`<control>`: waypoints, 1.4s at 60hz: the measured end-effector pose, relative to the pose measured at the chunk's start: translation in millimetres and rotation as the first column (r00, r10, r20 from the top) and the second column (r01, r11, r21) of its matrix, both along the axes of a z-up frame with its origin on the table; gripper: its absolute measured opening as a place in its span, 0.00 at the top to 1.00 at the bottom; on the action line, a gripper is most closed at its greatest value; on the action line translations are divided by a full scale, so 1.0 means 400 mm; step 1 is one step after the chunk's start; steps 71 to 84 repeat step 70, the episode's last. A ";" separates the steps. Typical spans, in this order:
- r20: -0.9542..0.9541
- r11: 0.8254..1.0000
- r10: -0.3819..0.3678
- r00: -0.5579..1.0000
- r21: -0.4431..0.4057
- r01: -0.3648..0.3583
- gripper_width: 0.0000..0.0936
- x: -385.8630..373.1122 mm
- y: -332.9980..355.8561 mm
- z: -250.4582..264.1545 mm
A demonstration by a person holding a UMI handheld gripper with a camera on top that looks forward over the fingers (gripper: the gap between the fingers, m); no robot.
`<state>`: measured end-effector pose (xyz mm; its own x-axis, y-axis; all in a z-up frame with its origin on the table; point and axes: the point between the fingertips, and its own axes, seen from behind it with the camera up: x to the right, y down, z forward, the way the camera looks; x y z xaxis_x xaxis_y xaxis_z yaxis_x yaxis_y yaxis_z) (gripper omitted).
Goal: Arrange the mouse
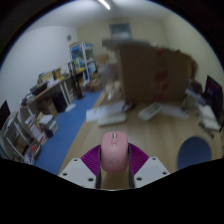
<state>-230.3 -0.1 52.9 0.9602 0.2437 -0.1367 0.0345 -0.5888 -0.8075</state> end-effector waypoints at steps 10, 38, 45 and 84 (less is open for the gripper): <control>0.018 0.964 -0.131 0.991 0.234 0.123 0.61 0.360 0.079 0.319; 0.120 0.978 -0.199 0.973 -0.039 0.205 0.60 0.809 -0.016 -0.166; 0.123 0.983 -0.155 0.980 -0.076 0.165 0.44 0.809 -0.015 -0.174; 0.077 0.927 -0.365 0.928 -0.059 0.370 0.11 0.687 -0.303 0.092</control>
